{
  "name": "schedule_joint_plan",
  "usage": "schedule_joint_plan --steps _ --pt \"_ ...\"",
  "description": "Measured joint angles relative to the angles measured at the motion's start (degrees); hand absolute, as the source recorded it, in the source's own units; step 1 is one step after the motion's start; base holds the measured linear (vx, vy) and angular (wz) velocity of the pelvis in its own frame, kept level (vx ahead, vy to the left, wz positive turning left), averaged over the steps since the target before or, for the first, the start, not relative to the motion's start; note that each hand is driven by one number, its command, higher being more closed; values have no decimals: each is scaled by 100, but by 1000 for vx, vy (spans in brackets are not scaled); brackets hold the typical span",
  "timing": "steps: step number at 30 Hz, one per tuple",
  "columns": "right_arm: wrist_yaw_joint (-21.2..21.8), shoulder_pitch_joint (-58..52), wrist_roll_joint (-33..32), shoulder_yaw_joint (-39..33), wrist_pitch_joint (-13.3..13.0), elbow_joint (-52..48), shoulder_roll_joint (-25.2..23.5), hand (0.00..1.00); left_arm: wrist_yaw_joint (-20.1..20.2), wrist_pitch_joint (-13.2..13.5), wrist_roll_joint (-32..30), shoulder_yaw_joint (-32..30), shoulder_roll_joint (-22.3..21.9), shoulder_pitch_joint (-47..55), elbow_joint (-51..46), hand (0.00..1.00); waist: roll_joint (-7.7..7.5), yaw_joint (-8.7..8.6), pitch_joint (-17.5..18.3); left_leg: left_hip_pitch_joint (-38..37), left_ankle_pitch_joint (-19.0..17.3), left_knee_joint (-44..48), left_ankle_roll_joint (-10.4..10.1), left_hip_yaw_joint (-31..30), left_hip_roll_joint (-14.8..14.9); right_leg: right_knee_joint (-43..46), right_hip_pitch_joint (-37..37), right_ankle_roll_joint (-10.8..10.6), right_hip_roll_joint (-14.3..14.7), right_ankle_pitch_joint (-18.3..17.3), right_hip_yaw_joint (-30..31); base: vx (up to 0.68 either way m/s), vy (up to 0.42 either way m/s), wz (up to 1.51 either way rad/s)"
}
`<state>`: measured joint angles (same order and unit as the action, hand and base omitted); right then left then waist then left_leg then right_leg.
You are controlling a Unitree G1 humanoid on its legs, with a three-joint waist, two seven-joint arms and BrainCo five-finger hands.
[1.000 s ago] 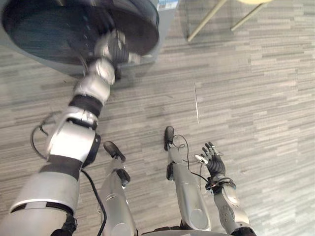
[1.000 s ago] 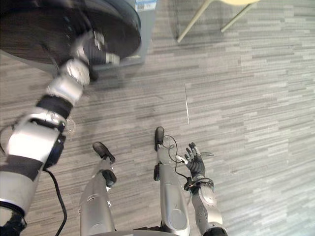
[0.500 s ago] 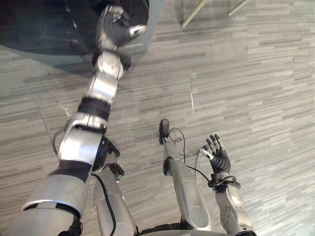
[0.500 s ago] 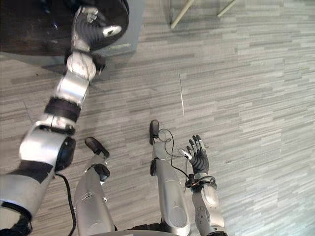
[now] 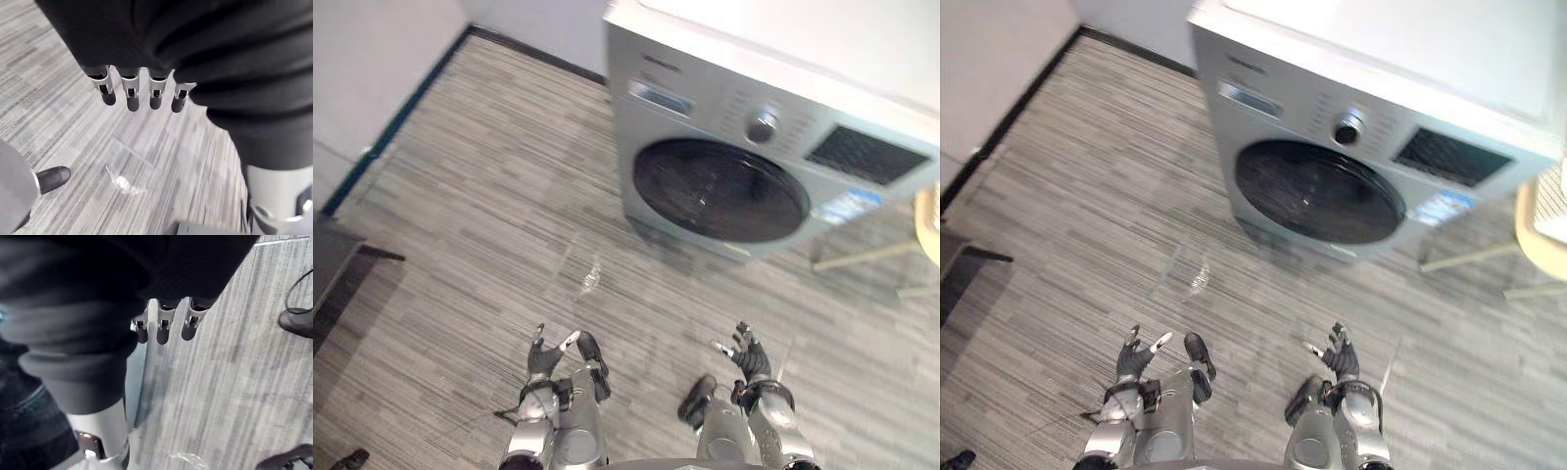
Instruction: Pick up the laundry basket with both hands and put the clothes into the washing machine.
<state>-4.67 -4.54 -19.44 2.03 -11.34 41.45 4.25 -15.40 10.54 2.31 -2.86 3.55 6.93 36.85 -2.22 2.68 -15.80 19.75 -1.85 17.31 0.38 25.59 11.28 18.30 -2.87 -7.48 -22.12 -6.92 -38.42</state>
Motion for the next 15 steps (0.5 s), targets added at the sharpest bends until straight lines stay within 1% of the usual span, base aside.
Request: schedule_joint_plan --steps 1,2,3,4,5,6,7,8,9,10,11,12,13,14,15 --pt "3 -28 30 -74 57 96 -20 0 57 4 25 2 -18 77 27 0 20 -16 43 -3 -152 116 18 -154 -68 243 77 -27 -117 19 -7 220 204 128" --pt "6 -144 126 -241 121 225 -68 0 195 4 52 34 -43 186 146 0 34 -21 135 -54 -371 329 56 -407 -216 976 88 -71 -419 187 139 195 180 127" --pt "28 -291 199 -342 207 229 -98 0 338 -5 52 41 -64 291 217 0 46 -26 175 -182 -534 461 111 -698 -325 1799 -61 477 -615 600 605 208 192 124" --pt "56 -341 206 -365 248 229 -113 0 404 -7 52 53 -40 336 219 0 51 -32 181 -276 -613 476 142 -858 -355 2175 -214 905 -619 939 972 232 160 115" --pt "117 -410 206 -428 274 259 -187 0 473 -9 49 67 -22 408 228 0 120 -25 202 -407 -702 460 205 -1148 -419 2839 -536 980 -473 1029 1690 242 151 99" --pt "135 -409 203 -452 271 260 -219 0 521 -9 48 47 40 424 257 0 73 -58 275 -454 -721 414 233 -1353 -463 3207 -775 658 -236 548 2061 307 146 131" --pt "167 -436 202 -504 273 264 -288 0 552 -7 51 42 75 375 362 0 -10 -61 330 -572 -699 272 264 -1652 -592 3411 -1028 547 93 64 2372 205 89 120" --pt "179 -464 197 -568 271 264 -339 0 571 -8 61 44 69 329 442 0 -29 -67 342 -628 -696 219 262 -1812 -662 3376 -1111 501 254 -125 2482 249 36 156" --pt "211 -486 173 -733 264 261 -421 0 691 -6 120 41 29 281 555 0 -78 -116 380 -734 -695 137 265 -2205 -851 3055 -1311 328 648 -473 2773 195 -18 141" --pt "220 -489 161 -815 264 262 -445 0 735 -7 159 40 21 247 603 0 -81 -162 383 -772 -697 120 268 -2400 -941 2862 -1378 270 811 -559 2905 339 -97 180" --pt "225 -494 140 -936 263 274 -456 0 786 -10 161 29 -20 166 704 0 -61 -203 390 -833 -711 113 288 -2720 -1060 2425 -1508 190 1100 -624 3216 243 -130 154" --pt "230 -493 124 -1020 265 318 -448 0 790 -8 161 -11 -75 98 781 0 -28 -194 400 -888 -734 118 298 -2961 -1118 2026 -1571 190 1299 -624 3454 237 -148 150" --pt "230 -494 90 -1073 265 357 -444 0 792 -9 161 -15 -103 66 847 0 5 -198 415 -921 -754 119 269 -3135 -1142 1764 -1597 205 1414 -612 3603 192 -153 142" --pt "230 -487 75 -1152 266 449 -424 0 794 -8 161 -16 -155 47 880 0 45 -192 446 -993 -828 152 175 -3459 -1143 1305 -1640 238 1584 -579 3844 255 -222 154" --pt "229 -488 36 -1172 267 518 -409 0 798 -5 158 -49 -187 33 881 0 60 -192 475 -1022 -961 277 60 -3808 -1135 900 -1630 247 1669 -539 3981 263 -252 146"
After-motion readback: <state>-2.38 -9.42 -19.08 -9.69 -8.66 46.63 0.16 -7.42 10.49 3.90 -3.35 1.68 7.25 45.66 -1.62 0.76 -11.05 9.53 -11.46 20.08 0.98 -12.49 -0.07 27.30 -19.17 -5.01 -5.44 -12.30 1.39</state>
